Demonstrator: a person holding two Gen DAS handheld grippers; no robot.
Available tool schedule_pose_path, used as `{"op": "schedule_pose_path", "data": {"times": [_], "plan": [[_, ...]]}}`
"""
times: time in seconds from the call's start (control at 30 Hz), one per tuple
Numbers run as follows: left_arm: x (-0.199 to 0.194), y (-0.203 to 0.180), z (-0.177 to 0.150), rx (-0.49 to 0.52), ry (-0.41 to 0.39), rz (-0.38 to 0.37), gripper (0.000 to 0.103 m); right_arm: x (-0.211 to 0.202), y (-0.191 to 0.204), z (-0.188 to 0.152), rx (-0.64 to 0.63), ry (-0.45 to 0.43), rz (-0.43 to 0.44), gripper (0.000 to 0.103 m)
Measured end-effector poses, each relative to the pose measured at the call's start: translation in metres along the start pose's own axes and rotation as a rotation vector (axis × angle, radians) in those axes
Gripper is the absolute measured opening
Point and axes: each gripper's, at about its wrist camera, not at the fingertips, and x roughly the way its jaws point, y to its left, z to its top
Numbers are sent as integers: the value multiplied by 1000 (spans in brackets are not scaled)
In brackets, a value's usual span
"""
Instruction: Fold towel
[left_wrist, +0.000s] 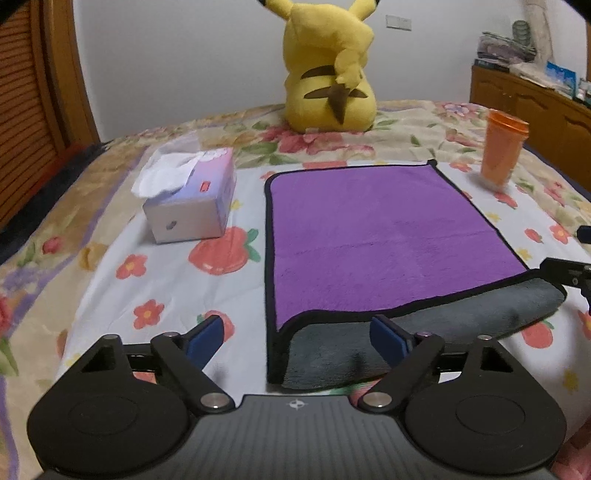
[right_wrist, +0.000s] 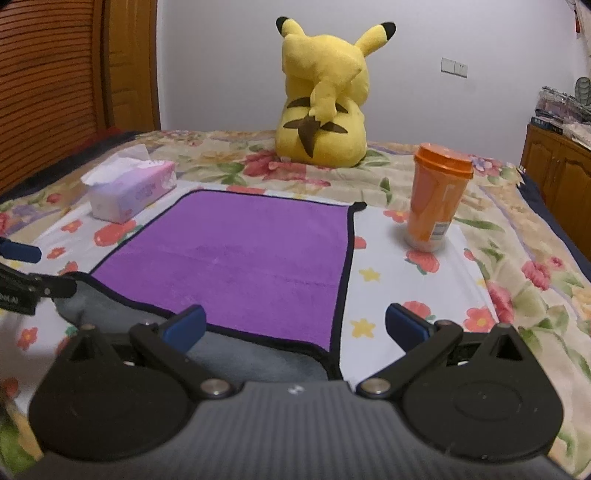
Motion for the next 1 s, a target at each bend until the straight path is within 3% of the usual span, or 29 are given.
{"op": "schedule_pose_path", "data": {"times": [0.23, 0.57, 0.63, 0.67, 0.93, 1.0], "plan": [[7, 10, 0, -32, 26, -9, 76, 12, -1, -2, -7, 35, 6, 103], [21, 8, -3, 3, 76, -21, 55, 29, -9, -8, 33, 123, 34, 102], [23, 8, -4, 5, 85, -26, 53, 32, -10, -9, 40, 144, 46, 96], [24, 7, -4, 5, 88, -28, 52, 34, -10, -10, 43, 154, 54, 88], [25, 2, -5, 6, 109, -79, 40, 38, -15, -14, 69, 198, 101, 73], [24, 1, -5, 10, 109, -83, 37, 39, -16, -15, 68, 207, 112, 64]]}}
